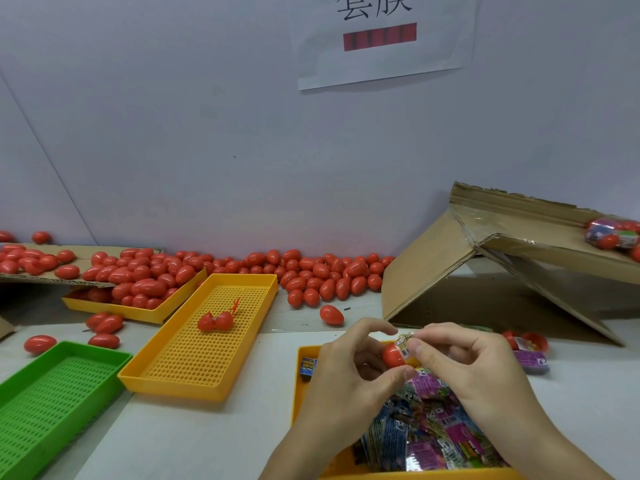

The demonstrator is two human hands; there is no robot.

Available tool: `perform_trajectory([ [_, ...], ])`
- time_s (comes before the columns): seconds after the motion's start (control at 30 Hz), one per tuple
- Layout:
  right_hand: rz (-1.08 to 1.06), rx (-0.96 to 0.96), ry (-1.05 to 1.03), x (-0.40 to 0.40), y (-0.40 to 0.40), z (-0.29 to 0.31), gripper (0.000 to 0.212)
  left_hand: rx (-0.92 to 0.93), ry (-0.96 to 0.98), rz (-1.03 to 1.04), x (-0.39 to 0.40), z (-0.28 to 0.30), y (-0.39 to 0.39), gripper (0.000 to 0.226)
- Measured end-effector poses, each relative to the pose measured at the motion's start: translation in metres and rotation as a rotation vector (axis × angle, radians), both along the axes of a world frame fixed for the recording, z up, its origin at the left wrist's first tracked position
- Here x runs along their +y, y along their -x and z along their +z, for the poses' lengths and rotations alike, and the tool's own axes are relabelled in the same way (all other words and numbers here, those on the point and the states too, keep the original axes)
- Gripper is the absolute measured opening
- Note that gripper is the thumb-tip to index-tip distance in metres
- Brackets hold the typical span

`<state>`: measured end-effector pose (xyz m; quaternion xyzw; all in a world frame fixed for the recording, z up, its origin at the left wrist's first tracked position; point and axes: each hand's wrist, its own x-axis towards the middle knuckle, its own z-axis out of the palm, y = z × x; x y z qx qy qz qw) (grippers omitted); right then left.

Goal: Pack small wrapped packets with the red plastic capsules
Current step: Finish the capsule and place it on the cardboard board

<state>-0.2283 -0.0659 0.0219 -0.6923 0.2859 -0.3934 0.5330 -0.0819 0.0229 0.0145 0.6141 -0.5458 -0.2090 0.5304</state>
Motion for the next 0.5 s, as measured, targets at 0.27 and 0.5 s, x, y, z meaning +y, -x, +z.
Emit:
perform_trajectory([
  [0.27,0.049,0.023,0.184,-0.0018,0.0010,-0.0021,0.033,0.220,0.016,-0.013,-0.0003,0.0058,0.0001,0.027],
  [0.5,-0.086,0.156,0.571,0.0048,-0.0028,-0.0031,0.049,0.427,-0.013,-0.050,-0.0012,0.0054,0.0008,0.021],
])
